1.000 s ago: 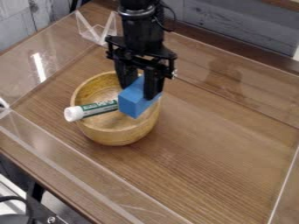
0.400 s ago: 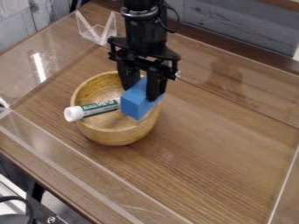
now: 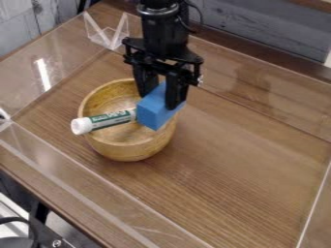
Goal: Remove the blue block from inside the brown bowl and put it on the table
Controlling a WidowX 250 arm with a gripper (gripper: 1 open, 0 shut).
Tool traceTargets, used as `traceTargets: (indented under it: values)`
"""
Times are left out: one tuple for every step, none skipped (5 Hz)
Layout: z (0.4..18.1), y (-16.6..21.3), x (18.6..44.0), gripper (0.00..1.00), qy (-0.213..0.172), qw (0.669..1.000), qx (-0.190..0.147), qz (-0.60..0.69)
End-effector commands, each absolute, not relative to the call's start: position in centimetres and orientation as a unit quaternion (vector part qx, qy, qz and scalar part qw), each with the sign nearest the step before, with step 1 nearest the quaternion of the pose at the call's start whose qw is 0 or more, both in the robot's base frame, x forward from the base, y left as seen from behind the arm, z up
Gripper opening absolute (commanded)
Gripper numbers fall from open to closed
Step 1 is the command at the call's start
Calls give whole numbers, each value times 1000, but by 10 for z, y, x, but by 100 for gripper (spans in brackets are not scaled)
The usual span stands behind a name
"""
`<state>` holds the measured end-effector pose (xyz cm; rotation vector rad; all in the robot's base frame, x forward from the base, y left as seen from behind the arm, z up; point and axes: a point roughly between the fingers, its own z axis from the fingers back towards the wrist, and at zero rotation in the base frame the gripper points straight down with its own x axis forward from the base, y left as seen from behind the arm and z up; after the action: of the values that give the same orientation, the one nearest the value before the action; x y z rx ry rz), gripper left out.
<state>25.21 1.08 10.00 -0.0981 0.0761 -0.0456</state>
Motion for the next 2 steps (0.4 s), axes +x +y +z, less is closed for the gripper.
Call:
traceTargets:
  values:
    - [123, 9, 262, 0, -6, 999, -45, -28]
    - [124, 8, 262, 0, -7, 999, -45, -29]
